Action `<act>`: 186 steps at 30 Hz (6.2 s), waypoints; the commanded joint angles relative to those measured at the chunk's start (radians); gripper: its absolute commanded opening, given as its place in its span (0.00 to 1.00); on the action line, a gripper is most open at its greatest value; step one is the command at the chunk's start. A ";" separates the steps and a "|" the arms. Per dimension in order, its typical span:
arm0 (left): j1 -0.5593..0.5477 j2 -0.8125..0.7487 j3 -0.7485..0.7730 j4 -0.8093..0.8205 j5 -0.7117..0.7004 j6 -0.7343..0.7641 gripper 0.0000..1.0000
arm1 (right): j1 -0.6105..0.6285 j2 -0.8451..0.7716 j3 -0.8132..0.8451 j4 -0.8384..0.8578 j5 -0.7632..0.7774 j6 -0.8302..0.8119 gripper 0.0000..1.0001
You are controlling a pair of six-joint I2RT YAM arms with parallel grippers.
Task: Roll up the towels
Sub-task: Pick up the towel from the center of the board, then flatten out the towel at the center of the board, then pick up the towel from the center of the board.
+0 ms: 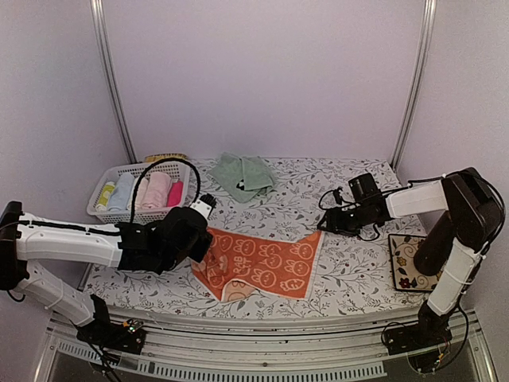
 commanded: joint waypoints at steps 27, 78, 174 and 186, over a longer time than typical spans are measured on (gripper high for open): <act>0.035 0.003 -0.045 0.067 0.007 0.020 0.00 | -0.002 0.126 0.060 0.092 -0.141 0.024 0.28; -0.422 -0.128 0.349 -0.831 -0.463 -0.449 0.00 | 0.213 -1.026 0.004 -0.518 0.403 -0.308 0.02; 0.296 0.857 0.647 0.244 -0.011 0.571 0.46 | 0.021 -0.085 0.177 -0.174 0.772 -0.350 0.02; 0.448 0.824 0.746 0.045 0.300 0.445 0.49 | 0.020 -0.095 0.167 -0.173 0.722 -0.348 0.02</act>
